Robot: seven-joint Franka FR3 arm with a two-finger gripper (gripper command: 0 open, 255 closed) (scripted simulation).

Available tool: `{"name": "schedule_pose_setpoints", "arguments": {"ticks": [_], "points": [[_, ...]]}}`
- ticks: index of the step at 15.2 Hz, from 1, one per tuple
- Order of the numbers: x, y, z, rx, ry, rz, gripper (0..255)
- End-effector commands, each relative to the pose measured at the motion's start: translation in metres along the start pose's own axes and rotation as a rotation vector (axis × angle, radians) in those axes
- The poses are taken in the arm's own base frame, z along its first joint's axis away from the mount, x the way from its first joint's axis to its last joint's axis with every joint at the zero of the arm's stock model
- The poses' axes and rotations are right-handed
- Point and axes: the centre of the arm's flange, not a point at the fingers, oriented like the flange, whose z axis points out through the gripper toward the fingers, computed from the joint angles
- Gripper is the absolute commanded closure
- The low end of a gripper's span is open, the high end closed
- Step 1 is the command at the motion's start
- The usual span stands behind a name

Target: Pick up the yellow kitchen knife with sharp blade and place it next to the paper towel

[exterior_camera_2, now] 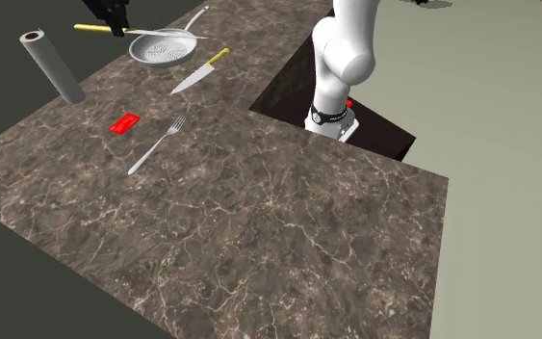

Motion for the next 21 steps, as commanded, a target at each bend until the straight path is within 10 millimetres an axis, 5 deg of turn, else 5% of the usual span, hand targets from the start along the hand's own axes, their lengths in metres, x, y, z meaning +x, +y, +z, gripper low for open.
{"name": "schedule_pose_setpoints", "arguments": {"ticks": [1, 14, 21], "points": [[0.021, 0.02, 0.0, 0.0, 0.001, -0.001, 255], [0.139, 0.138, 0.004, 0.0, 0.001, -0.001, 255], [0.136, 0.139, 0.041, 0.0, 0.001, -0.001, 255]]}}
